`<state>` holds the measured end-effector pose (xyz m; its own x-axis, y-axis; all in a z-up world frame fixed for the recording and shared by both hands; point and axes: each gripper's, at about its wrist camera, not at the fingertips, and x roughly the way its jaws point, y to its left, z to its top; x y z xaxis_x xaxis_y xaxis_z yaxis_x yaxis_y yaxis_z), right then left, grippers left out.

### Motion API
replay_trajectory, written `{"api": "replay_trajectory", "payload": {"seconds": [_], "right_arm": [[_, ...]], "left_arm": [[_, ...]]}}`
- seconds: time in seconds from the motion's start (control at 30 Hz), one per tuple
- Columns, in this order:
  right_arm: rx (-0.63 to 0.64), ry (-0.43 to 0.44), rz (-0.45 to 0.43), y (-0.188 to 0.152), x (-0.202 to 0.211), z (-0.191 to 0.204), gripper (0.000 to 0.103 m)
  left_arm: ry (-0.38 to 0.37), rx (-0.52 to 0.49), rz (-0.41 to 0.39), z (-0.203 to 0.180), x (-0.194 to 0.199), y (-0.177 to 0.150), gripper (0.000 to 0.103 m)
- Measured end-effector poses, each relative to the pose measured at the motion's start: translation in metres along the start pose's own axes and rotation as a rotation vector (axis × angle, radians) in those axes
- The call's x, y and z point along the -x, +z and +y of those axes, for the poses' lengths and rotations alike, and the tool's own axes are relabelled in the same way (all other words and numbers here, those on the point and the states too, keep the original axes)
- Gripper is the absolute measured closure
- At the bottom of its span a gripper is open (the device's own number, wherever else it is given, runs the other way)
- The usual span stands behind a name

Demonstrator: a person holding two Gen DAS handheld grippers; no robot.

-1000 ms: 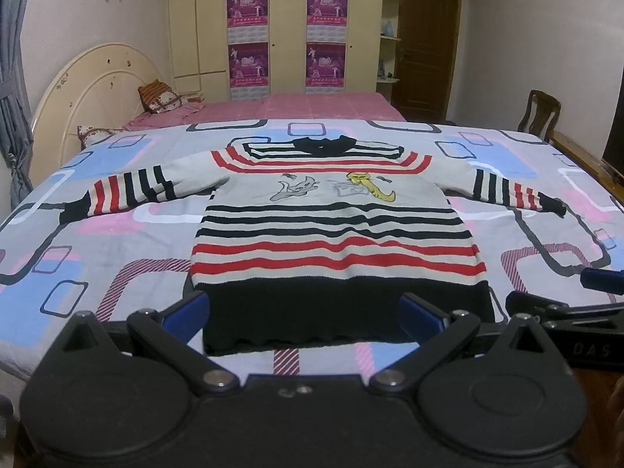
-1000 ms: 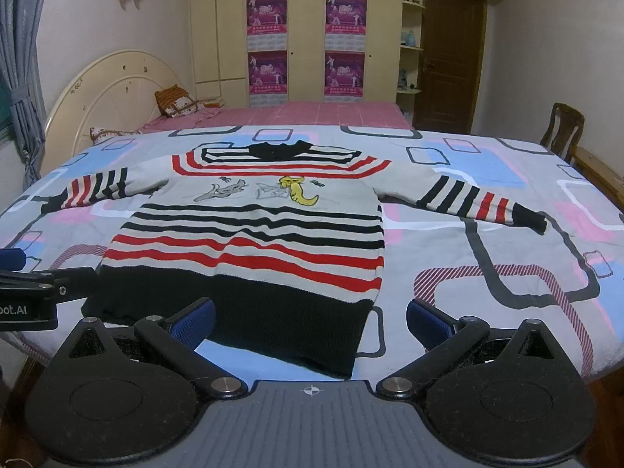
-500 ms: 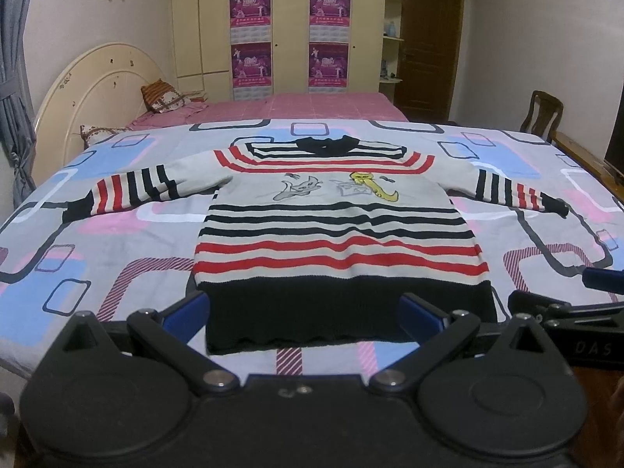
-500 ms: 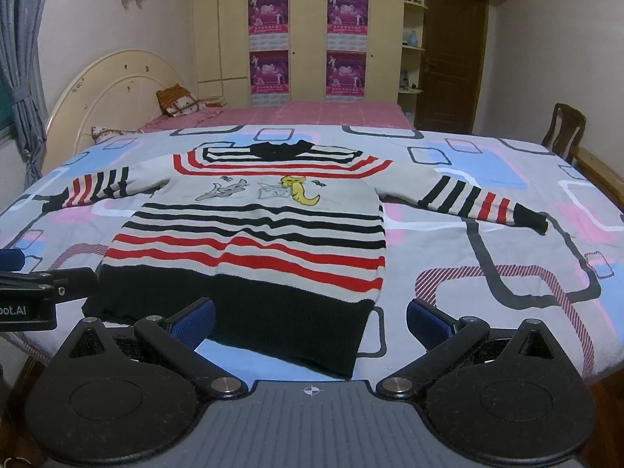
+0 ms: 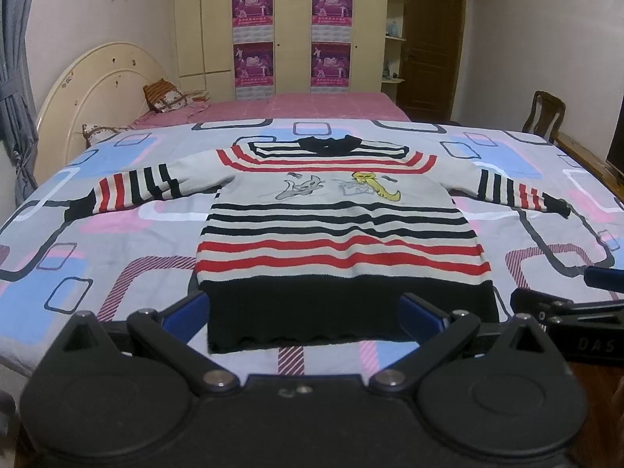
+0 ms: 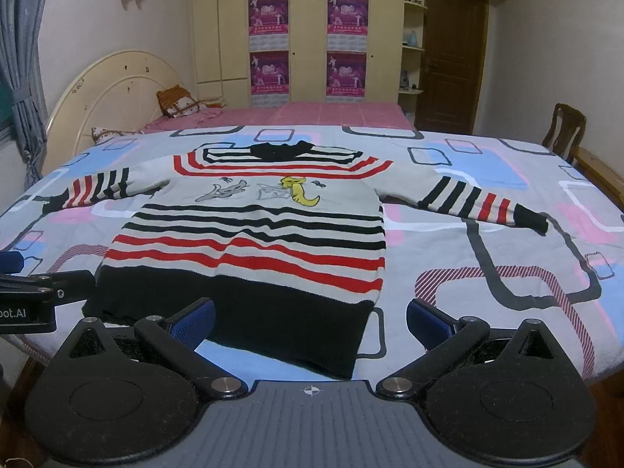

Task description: Fold small clothes

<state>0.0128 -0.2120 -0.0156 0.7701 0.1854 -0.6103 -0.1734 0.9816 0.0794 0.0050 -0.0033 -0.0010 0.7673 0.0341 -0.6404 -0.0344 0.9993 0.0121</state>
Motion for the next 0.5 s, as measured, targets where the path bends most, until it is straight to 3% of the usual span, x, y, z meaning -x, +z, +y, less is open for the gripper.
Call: {"api": "replay_trajectory", "payload": {"seconds": [0.5], "right_arm": [[0.008,0.001,0.002,-0.0003,-0.001,0.0013,0.0]], "left_arm": [[0.004,0.003,-0.002,0.0014,-0.0006,-0.0001,0.0]]}}
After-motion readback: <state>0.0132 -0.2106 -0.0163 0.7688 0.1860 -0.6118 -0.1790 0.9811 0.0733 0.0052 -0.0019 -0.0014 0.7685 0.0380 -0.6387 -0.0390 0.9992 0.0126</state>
